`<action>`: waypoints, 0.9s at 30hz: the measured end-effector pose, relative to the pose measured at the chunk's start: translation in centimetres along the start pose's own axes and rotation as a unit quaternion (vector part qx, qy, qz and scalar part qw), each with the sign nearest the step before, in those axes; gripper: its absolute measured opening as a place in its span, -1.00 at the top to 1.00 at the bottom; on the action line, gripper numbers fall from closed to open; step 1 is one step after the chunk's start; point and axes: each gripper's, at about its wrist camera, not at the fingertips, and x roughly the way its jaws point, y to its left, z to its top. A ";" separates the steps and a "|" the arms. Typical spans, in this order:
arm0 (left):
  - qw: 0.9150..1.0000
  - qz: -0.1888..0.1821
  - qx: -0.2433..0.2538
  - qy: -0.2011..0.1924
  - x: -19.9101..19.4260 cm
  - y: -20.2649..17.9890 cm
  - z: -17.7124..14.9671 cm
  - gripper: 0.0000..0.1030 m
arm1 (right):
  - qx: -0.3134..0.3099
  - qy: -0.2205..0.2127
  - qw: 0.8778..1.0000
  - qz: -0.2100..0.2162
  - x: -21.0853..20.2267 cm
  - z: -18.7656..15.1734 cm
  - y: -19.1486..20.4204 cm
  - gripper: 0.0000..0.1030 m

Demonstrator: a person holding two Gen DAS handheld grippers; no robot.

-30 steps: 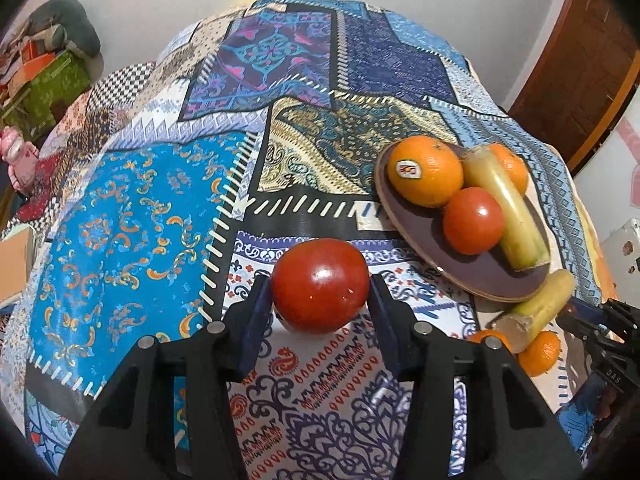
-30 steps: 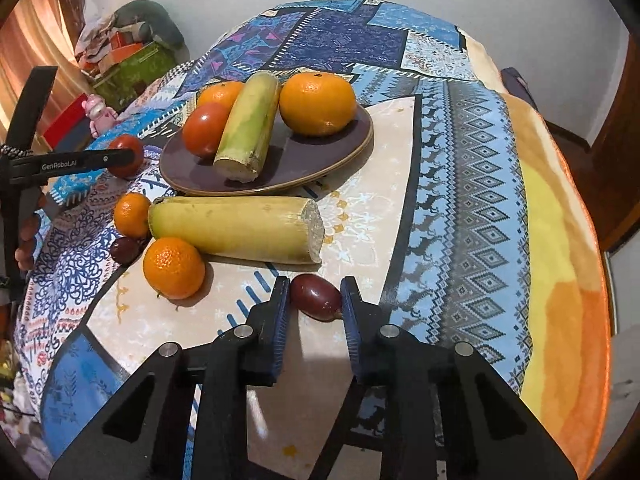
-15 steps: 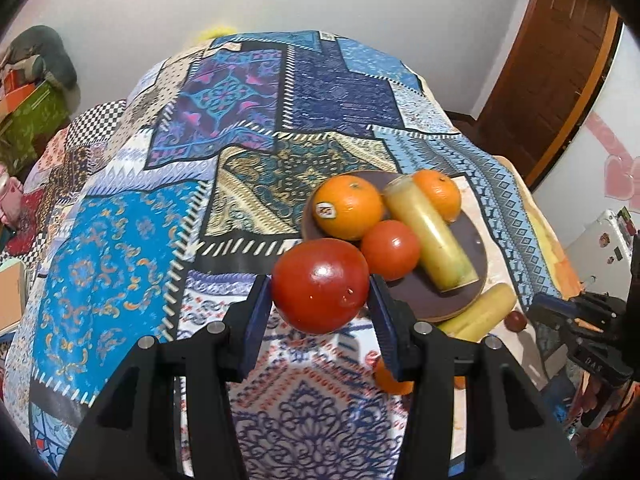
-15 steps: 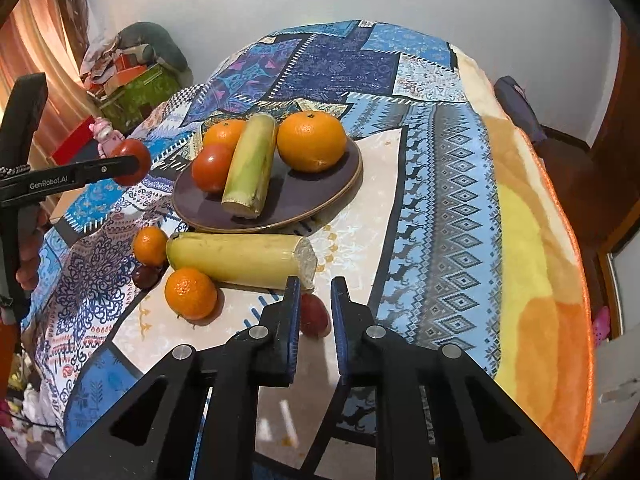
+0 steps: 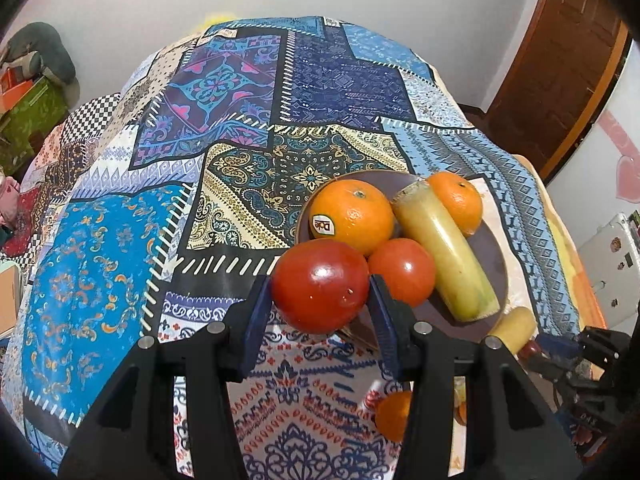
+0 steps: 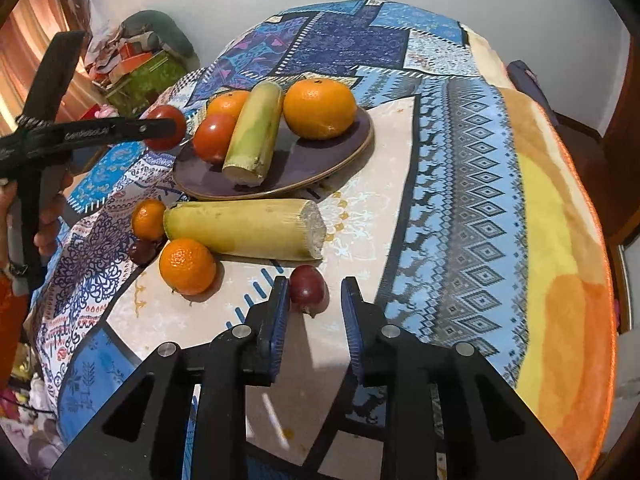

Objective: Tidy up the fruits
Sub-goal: 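Place the tomato on the plate with the left gripper while the right gripper grasps a dark red plum, then set the plum on the plate and open the right gripper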

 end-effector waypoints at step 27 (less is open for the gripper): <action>0.999 -0.010 0.021 -0.027 -2.5 -1.5 -0.2 -0.29 | -0.001 -0.074 0.997 -0.013 -2.2 4.3 -0.5 0.67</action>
